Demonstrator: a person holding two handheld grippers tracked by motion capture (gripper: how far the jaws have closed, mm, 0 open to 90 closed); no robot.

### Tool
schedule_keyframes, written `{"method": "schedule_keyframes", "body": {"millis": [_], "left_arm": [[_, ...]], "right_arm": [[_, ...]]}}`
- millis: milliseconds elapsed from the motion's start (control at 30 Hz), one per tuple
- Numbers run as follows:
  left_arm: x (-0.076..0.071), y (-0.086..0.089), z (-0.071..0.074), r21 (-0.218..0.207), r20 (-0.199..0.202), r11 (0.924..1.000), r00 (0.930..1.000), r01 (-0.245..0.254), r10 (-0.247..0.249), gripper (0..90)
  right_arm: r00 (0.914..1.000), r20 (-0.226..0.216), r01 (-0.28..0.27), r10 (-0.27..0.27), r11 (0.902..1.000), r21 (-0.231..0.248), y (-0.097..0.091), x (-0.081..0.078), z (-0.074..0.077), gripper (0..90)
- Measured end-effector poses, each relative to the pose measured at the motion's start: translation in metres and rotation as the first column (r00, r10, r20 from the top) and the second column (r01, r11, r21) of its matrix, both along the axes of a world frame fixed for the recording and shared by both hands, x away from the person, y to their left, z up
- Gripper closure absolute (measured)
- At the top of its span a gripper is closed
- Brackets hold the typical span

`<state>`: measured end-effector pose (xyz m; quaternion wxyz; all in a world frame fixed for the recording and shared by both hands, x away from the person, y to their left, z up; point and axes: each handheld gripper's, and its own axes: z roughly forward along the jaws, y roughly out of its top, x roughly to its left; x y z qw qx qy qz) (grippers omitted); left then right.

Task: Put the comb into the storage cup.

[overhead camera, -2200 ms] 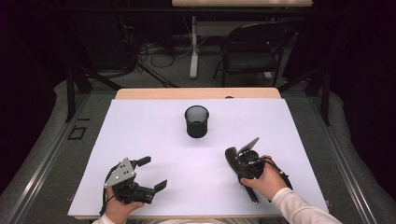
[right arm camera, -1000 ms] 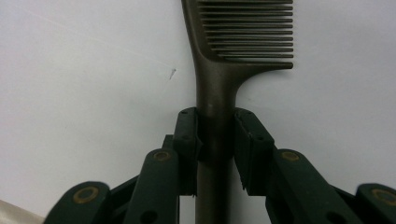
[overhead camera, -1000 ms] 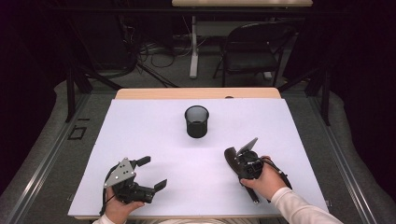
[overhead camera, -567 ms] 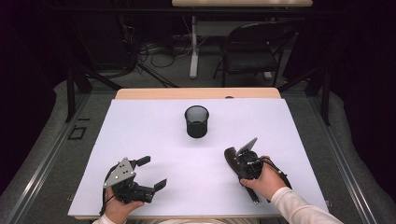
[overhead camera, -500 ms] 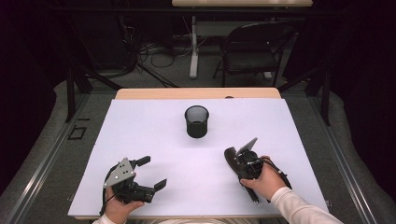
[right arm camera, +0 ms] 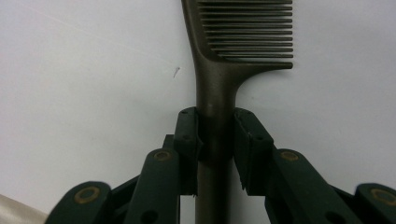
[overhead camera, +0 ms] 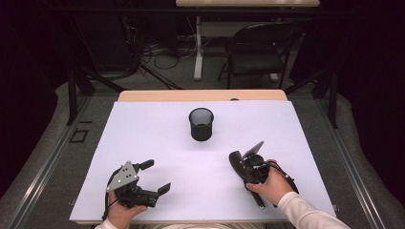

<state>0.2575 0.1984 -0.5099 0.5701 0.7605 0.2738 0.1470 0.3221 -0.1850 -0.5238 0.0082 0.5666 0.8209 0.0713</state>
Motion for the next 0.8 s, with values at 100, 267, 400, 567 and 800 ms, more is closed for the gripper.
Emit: {"method": "schedule_keyframes", "body": {"millis": [100, 267, 400, 567, 800], "left_arm": [[0.0, 0.0, 0.0, 0.0, 0.0, 1.0, 1.0, 0.0, 0.0, 1.9], [0.0, 0.0, 0.0, -0.001, 0.0, 1.0, 1.0, -0.007, 0.007, 1.9], [0.0, 0.0, 0.0, -0.001, 0.0, 1.0, 1.0, -0.001, 0.001, 1.9], [0.0, 0.0, 0.0, -0.001, -0.001, 1.0, 1.0, -0.001, 0.001, 1.9], [0.0, 0.0, -0.001, -0.005, 0.0, 1.0, 1.0, 0.0, 0.0, 1.9]], "right_arm": [[1.0, 0.001, -0.003, 0.003, 1.0, 0.005, 0.0, 0.0, 0.001, 72.6], [1.0, 0.008, -0.003, 0.003, 0.9999, 0.013, 0.0, 0.0, 0.004, 72.7], [0.9999, 0.011, -0.007, 0.007, 0.9997, 0.023, 0.0, 0.001, 0.007, 72.7], [0.9994, 0.036, -0.003, 0.001, 0.999, 0.044, 0.0, 0.0, 0.009, 72.7], [0.9953, 0.097, -0.014, 0.005, 0.9958, 0.091, -0.002, 0.001, 0.013, 72.7]]}}
